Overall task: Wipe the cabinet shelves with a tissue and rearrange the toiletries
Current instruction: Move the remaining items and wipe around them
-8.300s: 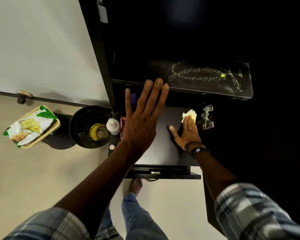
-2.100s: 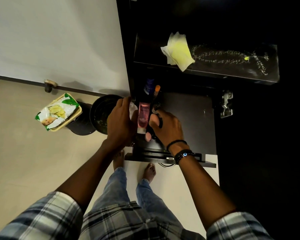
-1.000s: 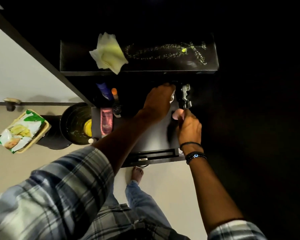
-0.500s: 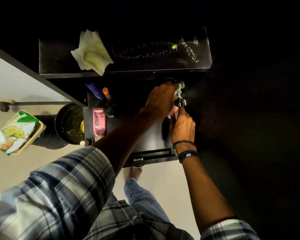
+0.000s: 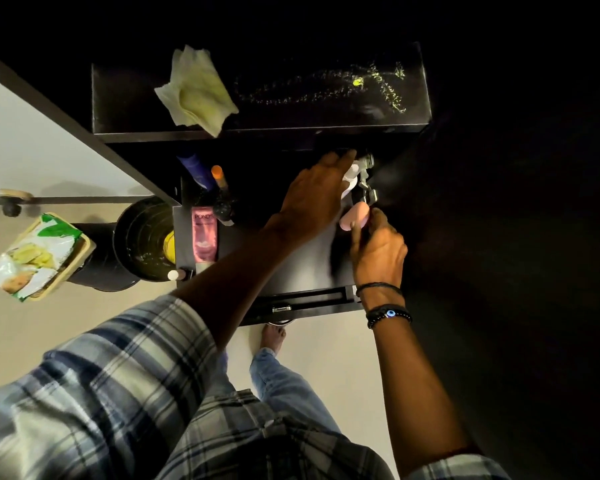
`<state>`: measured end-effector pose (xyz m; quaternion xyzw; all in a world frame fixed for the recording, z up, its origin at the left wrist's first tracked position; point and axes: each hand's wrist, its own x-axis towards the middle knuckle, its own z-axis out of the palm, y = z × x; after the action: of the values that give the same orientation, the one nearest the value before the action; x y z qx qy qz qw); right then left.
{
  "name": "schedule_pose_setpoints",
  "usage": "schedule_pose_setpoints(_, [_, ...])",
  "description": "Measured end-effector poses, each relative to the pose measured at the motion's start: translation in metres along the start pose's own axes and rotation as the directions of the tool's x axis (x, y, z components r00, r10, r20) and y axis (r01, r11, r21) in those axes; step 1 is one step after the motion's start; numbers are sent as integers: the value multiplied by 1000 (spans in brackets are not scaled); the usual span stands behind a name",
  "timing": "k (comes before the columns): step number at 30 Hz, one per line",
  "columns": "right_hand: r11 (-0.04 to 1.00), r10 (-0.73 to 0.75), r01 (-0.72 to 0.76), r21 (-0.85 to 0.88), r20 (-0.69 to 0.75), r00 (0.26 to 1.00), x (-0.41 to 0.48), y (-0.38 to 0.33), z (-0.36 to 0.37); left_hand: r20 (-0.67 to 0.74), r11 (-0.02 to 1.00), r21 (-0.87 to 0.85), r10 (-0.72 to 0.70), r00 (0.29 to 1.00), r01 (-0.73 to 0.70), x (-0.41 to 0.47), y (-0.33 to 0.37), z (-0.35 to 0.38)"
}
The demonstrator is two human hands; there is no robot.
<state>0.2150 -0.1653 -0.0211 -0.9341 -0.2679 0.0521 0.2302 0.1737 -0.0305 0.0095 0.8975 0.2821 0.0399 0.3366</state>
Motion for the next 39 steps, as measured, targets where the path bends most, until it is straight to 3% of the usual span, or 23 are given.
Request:
schedule_pose_setpoints(4, [995,12,-10,103,-18,1000,-13,-3,-3,-68,1000,13,13,998,-12,-33,-15,-15])
schedule_pose_setpoints(9, [955,-111,52,291,192,975,-45,-37,20,-98,998,11,-61,993,62,-91,-55,-28])
schedule_pose_setpoints(13, [943,-213,52,329,477,852,-75,-66,42,-112,963,197,-162,980,181,-141,-95,-47])
schedule_pose_setpoints(16, [954,-232,63,292,591,773,-89,-77,54,-45,934,221,-279,959,282,-165,-116,-56])
schedule_pose_setpoints(22, [966,-254,170,192,626,737,-101,-91,74,97,918,218,-358,929,331,-182,-145,-55])
schedule_pose_setpoints(27, [966,-257,207,153,635,729,-103,-96,87,93,947,126,-307,947,295,-182,-155,-44])
schedule_pose_setpoints(39, [963,-250,254,94,669,700,-101,-104,106,76,947,85,-315,946,309,-185,-166,-35])
